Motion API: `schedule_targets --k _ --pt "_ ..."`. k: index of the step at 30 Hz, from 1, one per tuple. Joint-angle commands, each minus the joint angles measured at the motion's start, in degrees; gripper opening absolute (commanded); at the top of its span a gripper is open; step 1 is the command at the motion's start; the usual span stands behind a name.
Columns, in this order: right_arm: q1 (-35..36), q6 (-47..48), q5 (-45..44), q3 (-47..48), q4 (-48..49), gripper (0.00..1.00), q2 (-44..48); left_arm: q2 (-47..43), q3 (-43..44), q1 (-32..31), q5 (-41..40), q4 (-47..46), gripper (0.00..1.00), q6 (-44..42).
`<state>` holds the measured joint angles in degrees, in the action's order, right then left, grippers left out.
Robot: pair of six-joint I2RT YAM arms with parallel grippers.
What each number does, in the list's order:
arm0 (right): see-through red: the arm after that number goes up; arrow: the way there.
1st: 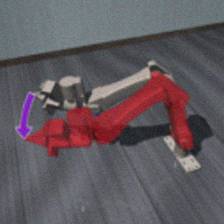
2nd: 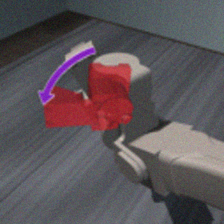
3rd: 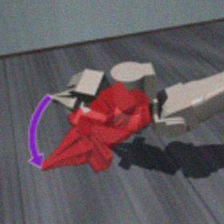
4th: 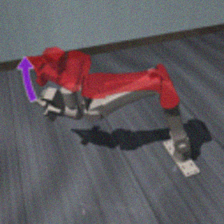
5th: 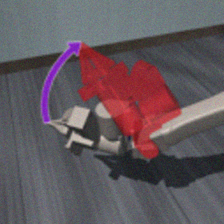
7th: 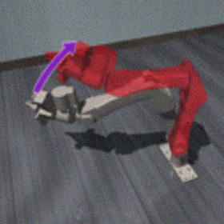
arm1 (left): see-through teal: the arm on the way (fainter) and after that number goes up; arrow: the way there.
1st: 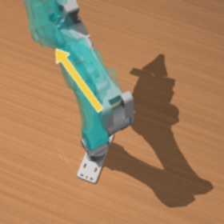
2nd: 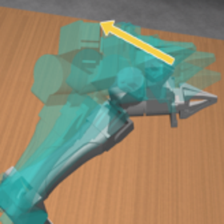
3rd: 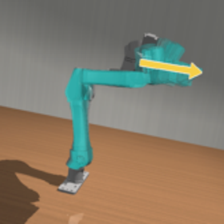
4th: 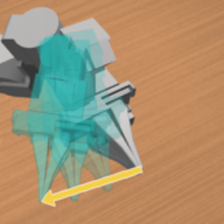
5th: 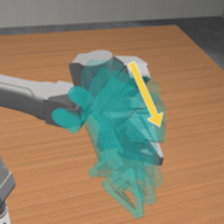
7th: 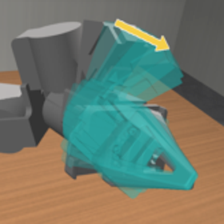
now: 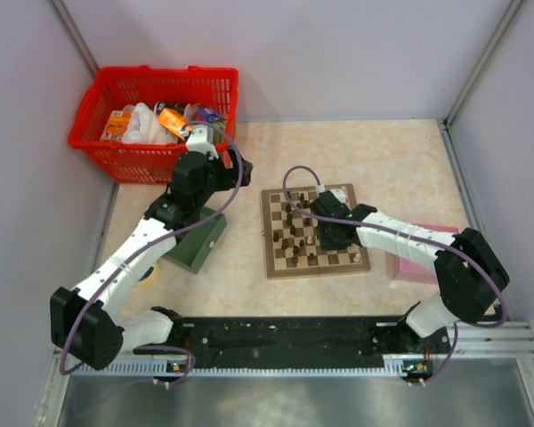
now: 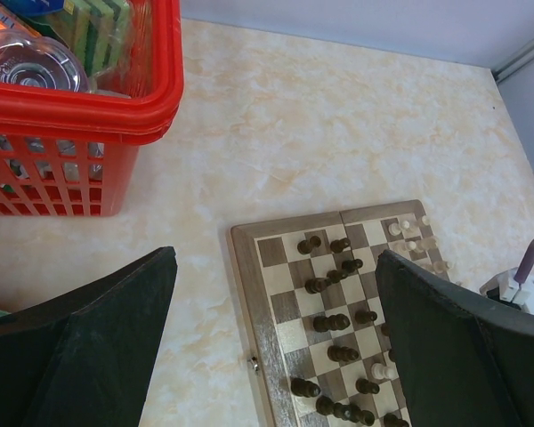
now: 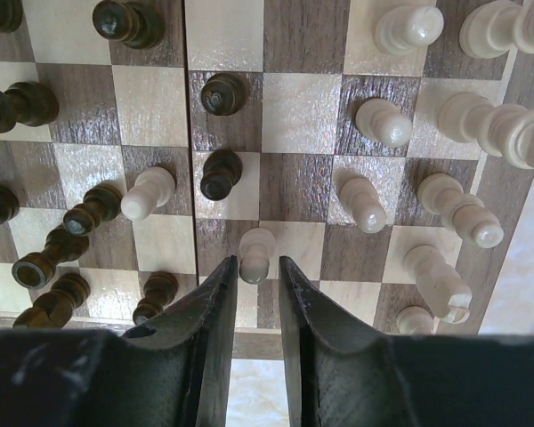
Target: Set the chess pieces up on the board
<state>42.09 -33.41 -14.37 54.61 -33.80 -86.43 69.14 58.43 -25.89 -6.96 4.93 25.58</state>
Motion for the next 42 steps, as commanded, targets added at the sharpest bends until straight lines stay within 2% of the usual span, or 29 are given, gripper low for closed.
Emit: schedule_targets --k 1,14,24,25,26,28,37,42 --pt "-0.6 0.5 -0.9 -0.6 2.0 0.25 0.3 -1.6 -0.2 0.5 -0.3 -2.3 0.99 0.0" --pt "-1.1 0.9 -1.6 0.1 2.3 0.29 0.1 -0.7 0.2 0.6 0.1 -2.6 0.99 0.1" --pt "-1.5 1.4 -0.7 0.1 2.4 0.23 1.2 -0.2 0.7 0.6 0.8 -2.8 0.99 0.2" --pt "-1.5 1.6 -0.7 0.1 2.3 0.21 1.4 -0.1 0.8 0.6 0.9 -2.7 0.99 0.2" --pt "-1.5 1.5 -0.8 0.0 2.4 0.14 1.7 0.0 0.9 0.6 1.0 -2.8 0.99 0.2" --pt "-1.5 1.6 -1.1 -0.2 1.8 0.11 2.4 0.0 1.0 0.6 1.1 -2.6 0.99 0.1" --pt "-2.8 0.9 -2.4 -4.2 -1.1 0.11 8.5 0.4 0.9 0.7 1.2 -2.3 0.99 0.2" --pt "-3.9 0.9 -2.8 -5.4 -1.2 0.11 8.7 0.6 0.7 0.8 1.7 -2.6 0.99 0.5"
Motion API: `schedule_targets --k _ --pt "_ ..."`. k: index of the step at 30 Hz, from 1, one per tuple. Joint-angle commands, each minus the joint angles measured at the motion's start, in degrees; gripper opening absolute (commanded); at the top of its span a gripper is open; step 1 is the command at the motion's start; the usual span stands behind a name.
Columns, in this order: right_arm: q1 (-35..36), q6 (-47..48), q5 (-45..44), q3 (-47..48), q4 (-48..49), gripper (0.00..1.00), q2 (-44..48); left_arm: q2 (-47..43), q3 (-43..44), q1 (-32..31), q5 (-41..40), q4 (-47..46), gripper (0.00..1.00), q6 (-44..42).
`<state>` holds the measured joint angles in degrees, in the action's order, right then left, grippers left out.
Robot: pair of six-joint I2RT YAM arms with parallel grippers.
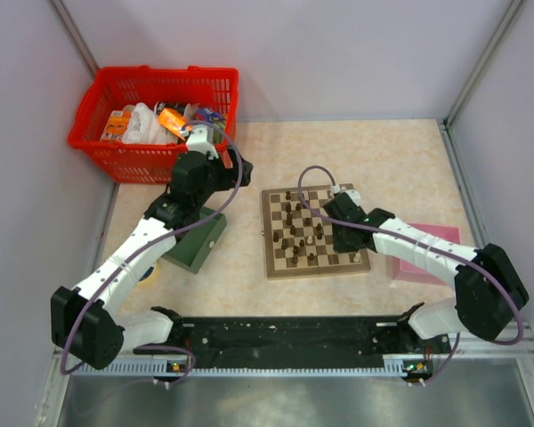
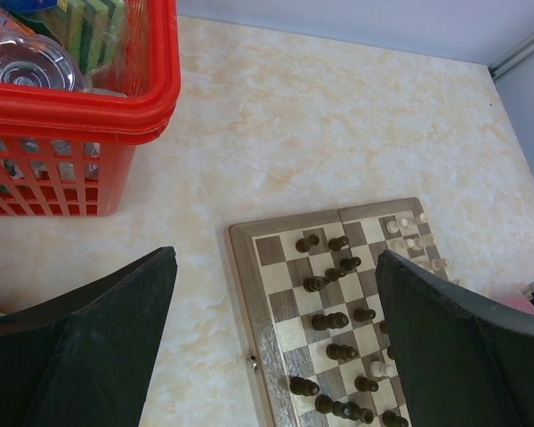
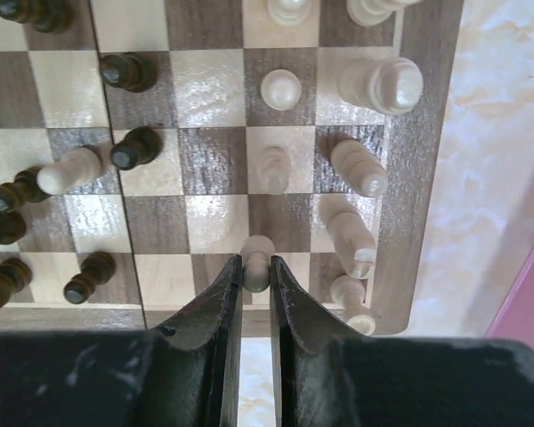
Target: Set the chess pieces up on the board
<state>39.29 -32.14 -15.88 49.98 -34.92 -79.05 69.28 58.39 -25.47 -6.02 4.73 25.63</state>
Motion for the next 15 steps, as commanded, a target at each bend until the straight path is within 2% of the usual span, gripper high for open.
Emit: schedule_targets --k 1,15 --pt "-1.4 -0.4 -1.3 -0.9 0.1 0.11 1.2 0.5 0.8 0.3 0.9 -2.4 0.99 0.5" --pt "-2.5 1.2 -1.7 -0.8 3.4 0.14 -0.7 0.7 0.5 0.5 0.8 -2.6 0.99 0.7"
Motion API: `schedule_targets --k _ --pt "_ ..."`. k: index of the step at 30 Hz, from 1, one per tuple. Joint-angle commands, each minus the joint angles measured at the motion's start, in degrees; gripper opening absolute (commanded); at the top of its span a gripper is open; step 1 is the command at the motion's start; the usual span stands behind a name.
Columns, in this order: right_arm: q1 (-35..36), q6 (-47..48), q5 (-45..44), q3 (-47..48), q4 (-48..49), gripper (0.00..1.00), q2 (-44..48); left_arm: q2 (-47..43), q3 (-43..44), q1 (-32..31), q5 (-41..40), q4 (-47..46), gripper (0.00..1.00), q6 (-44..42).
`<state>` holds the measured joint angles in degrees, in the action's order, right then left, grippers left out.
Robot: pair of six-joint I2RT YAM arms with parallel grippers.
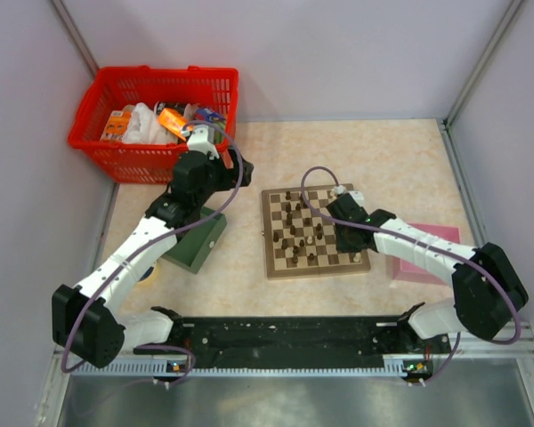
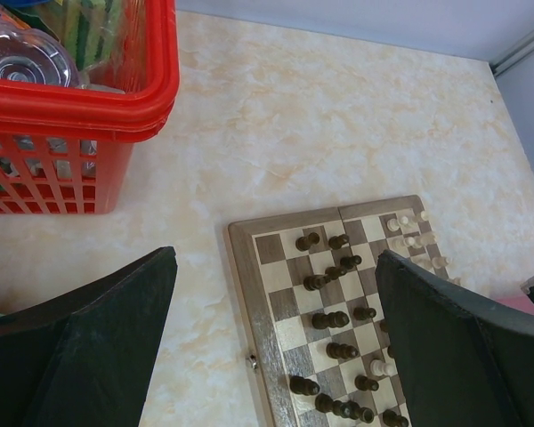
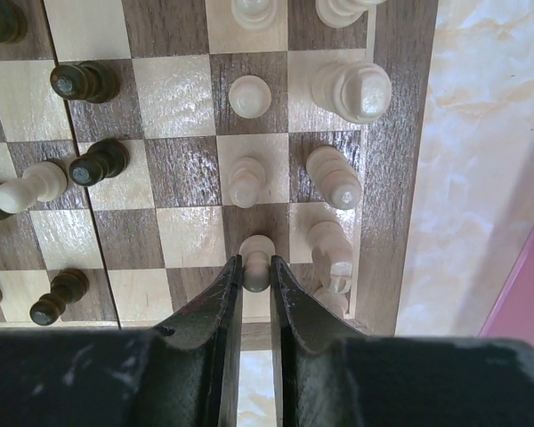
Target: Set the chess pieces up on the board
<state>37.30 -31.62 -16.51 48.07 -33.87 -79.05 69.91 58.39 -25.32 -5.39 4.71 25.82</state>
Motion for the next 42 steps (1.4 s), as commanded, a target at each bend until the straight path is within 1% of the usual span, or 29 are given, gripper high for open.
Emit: schedule_targets --k 1,6,11,16,20,23,27,35,42 --pt "-0.6 0.6 -1.0 1.1 2.3 0.15 -1.0 0.1 0.5 0.4 0.2 -2.6 0.99 0.5" --pt "-0.6 0.5 -0.4 0.9 2.8 0.18 -1.8 0.1 0.5 0.4 0.1 -2.6 0.99 0.5" --pt "-0.6 0.4 0.2 2.1 1.4 0.25 -0.9 0.2 0.5 0.4 0.1 -2.5 0.99 0.2" --pt "-0.6 2.3 2.4 5.0 -1.3 0.38 3.0 0.1 0.5 0.4 0.1 -2.4 0.99 0.1" --pt "0.5 4.0 5.0 8.9 -2.6 0.42 4.4 0.0 0.4 0.5 0.1 -2.4 0.99 0.2" --pt "2.5 4.5 3.9 12.0 -2.7 0.43 2.9 -0.1 0.2 0.6 0.2 -2.7 0.99 0.4" --pt "4.4 4.8 4.7 15.6 -0.9 0.42 -2.8 0.0 -0.1 0.6 0.6 -3.3 0.99 0.6" --pt "6.1 3.9 5.6 20.0 1.2 0.35 -12.7 -1.0 -0.3 1.0 -0.1 -3.0 0.99 0.4" --pt "6.6 3.9 5.5 20.7 1.3 0.35 -15.3 -1.2 -0.3 1.2 -0.1 -3.0 0.99 0.2"
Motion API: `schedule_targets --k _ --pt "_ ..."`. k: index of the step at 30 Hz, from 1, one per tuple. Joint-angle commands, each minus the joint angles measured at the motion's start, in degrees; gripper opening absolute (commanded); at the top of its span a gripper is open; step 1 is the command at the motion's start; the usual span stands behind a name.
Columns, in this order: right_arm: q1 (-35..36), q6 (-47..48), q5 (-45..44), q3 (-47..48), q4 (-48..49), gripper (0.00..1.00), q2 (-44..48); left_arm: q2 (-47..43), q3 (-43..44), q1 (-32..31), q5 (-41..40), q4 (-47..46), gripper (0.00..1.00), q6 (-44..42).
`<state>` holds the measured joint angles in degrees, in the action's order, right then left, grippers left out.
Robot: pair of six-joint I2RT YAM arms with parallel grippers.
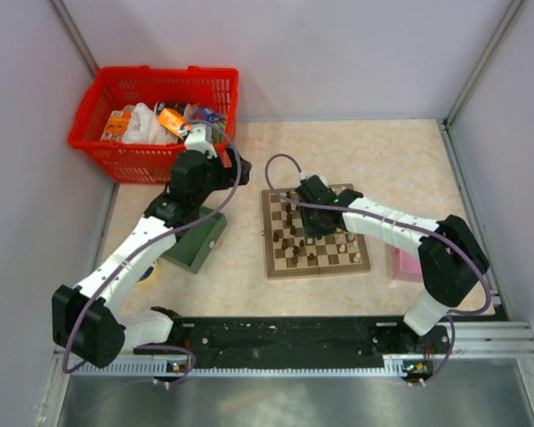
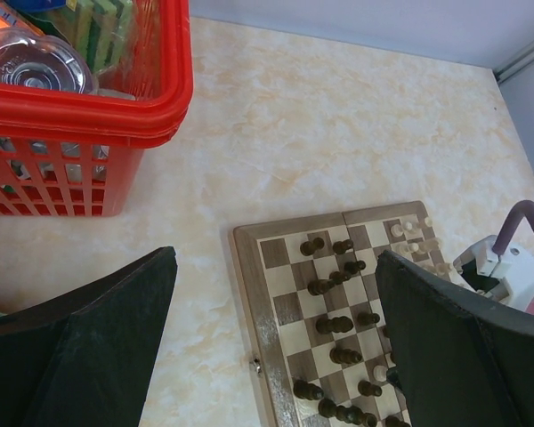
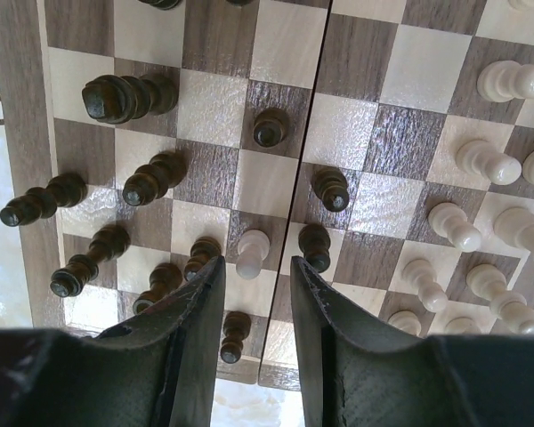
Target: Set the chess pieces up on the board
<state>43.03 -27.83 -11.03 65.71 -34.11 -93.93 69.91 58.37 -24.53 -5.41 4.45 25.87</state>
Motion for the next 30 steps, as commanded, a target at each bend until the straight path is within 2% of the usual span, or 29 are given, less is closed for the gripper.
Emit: schedule_targets --k 1,14,21,25,30 --pt "0.9 0.2 0.2 3.0 1.5 0.35 -0.7 -1.3 -0.3 0.5 -0.1 -2.7 0.99 0.2" --pt "0.9 0.1 1.0 2.4 2.6 0.3 -2.9 -1.4 -0.4 1.2 0.3 -2.9 0.99 0.2" --pt "1.0 0.3 1.0 2.5 2.7 0.22 -3.2 -1.8 -0.6 1.2 0.3 -2.7 0.99 0.2" --pt "1.0 0.3 1.1 2.6 2.2 0.14 -1.4 -1.9 -0.8 1.3 0.3 -2.6 0.99 0.3" --pt "1.1 0.1 1.4 2.4 1.4 0.13 3.9 -2.2 -1.2 1.4 0.4 -2.6 0.99 0.6"
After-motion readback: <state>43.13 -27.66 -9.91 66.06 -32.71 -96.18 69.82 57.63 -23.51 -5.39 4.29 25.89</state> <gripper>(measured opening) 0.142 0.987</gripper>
